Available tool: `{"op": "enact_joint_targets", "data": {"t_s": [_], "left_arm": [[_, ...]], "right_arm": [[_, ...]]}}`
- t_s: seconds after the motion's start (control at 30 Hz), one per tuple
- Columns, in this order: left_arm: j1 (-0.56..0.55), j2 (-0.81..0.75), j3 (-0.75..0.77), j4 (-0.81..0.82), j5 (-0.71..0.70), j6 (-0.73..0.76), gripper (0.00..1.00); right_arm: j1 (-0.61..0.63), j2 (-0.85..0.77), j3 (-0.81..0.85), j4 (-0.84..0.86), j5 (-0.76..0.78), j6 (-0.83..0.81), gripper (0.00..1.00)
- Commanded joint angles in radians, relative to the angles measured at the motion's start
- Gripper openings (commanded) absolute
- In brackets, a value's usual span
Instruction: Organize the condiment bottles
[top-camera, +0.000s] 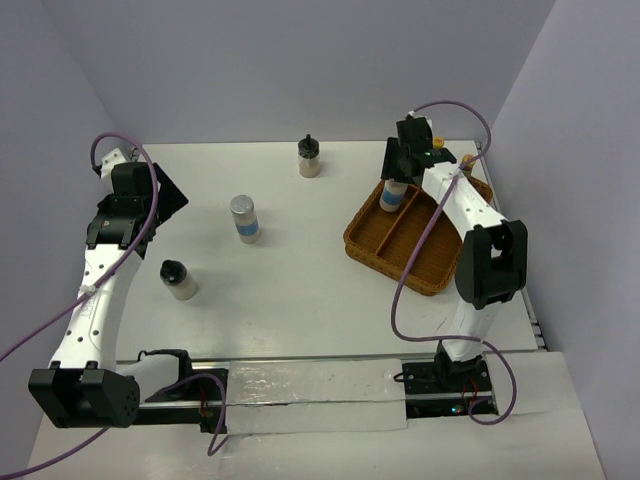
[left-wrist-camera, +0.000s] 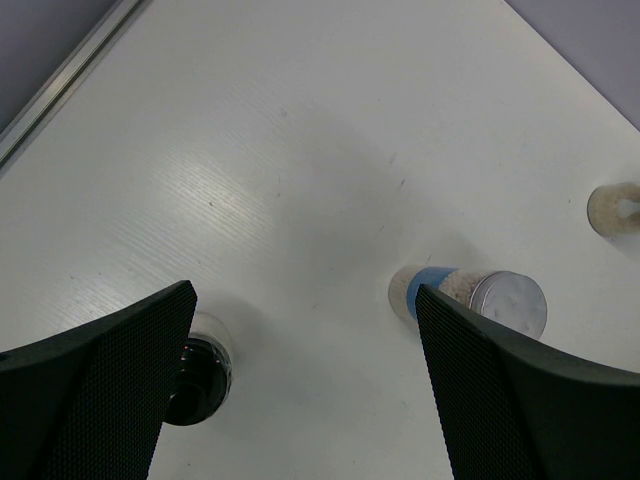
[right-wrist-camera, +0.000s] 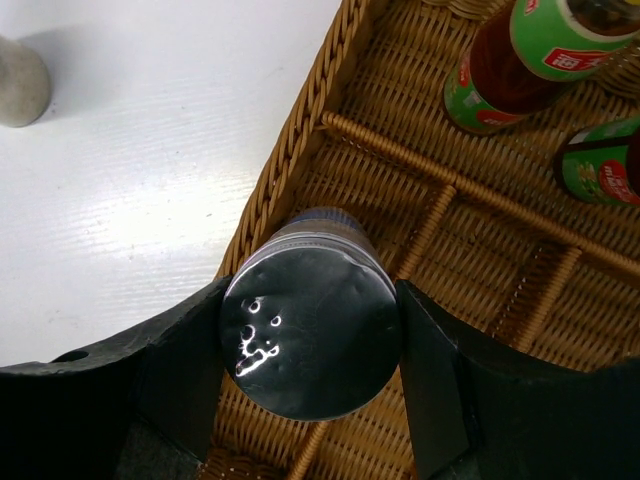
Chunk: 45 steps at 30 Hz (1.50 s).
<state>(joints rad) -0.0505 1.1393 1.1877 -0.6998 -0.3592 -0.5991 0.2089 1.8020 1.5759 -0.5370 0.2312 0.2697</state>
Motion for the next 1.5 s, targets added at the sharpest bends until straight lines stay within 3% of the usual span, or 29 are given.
{"op": "enact_joint_targets", "data": {"t_s": [0.0, 0.2, 0.27, 0.4, 0.43, 0.53, 0.83, 1.07, 1.47], "left_arm": [[0.008, -0.013, 0.029, 0.022, 0.011, -0.004, 1.00], [0.008, -0.010, 0.032, 0.022, 0.016, -0.004, 0.99], [0.008, -0.008, 0.037, 0.019, 0.016, -0.005, 1.00], [0.008, -0.007, 0.041, 0.019, 0.017, -0.005, 1.00], [0.008, -0.007, 0.041, 0.017, 0.018, -0.005, 1.00], [0.008, -0.012, 0.037, 0.022, 0.021, -0.005, 1.00], [0.008, -0.012, 0.036, 0.012, 0.029, -0.001, 1.00], [0.008, -0.018, 0.035, 0.010, 0.016, -0.006, 0.99], [0.008, -0.038, 0.036, -0.026, -0.033, -0.028, 1.00]], "right_arm": [[-0.005, 0.033, 0.022, 0.079, 0.024, 0.000, 0.14], [-0.005, 0.096, 0.009, 0.081, 0.049, 0.000, 0.19], [-0.005, 0.102, 0.006, 0.079, 0.045, 0.000, 0.27], [-0.003, 0.082, 0.004, 0.075, 0.034, 0.000, 0.71], [-0.003, 0.075, 0.010, 0.071, 0.034, 0.000, 0.87], [0.000, 0.051, 0.040, 0.047, 0.031, 0.000, 0.98], [0.031, -0.077, 0.117, -0.002, 0.044, 0.000, 1.00], [0.160, -0.206, 0.174, 0.007, 0.045, 0.000, 1.00], [0.421, -0.047, 0.365, -0.015, -0.090, 0.000, 1.00]]}}
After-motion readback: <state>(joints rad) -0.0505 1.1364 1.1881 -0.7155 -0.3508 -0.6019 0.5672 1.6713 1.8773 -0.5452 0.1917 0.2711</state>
